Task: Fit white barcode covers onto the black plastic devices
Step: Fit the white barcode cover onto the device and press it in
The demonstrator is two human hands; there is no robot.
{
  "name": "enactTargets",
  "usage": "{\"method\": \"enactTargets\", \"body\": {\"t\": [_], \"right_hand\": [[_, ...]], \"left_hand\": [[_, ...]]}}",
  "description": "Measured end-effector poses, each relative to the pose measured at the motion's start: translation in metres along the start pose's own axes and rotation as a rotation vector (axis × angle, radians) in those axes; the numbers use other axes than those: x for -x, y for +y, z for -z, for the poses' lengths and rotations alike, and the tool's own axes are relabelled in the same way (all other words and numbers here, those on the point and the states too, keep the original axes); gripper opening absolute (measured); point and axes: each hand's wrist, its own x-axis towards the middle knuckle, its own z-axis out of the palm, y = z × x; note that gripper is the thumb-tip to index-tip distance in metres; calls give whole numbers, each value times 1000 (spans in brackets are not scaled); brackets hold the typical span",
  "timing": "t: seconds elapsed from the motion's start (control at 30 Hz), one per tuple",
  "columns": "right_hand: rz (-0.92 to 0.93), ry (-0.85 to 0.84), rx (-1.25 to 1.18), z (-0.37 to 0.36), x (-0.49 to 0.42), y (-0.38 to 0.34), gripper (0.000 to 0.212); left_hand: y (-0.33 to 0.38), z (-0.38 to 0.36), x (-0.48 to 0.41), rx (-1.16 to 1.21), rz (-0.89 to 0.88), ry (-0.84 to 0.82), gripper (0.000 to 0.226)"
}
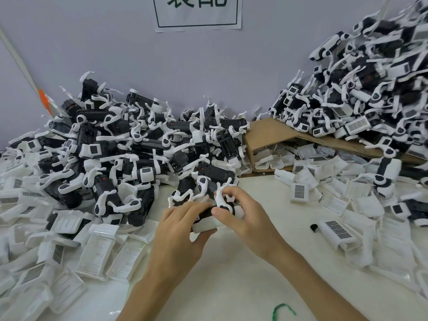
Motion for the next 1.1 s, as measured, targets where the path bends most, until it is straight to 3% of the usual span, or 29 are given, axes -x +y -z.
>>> {"method": "enactTargets", "body": {"t": [0.1, 0.23, 0.43, 0.6, 0.73, 0.87, 1.1], "right_hand": [[-4, 16, 20, 2, -2, 1, 37], [-21, -15, -7, 5, -2, 1, 40], [7, 9, 16, 6, -2, 0, 49], [-59, 31, -120, 9, -4, 1, 75], [-84, -146, -110, 22, -5, -8, 44], [-164, -338, -156, 25, -2, -13, 39], [-225, -309, -238, 39, -5, -18, 30]], "left_hand": [[-1, 1, 0, -41, -51, 74, 41], [-2, 3, 1, -132, -68, 109, 41], [12, 10, -2, 199, 155, 112, 54], [21, 16, -7, 399, 263, 187, 43], [17, 21, -10, 565, 391, 250, 37], [8, 23, -12, 671, 459, 305, 20], [-8, 19, -17, 769, 643, 353, 31]]}}
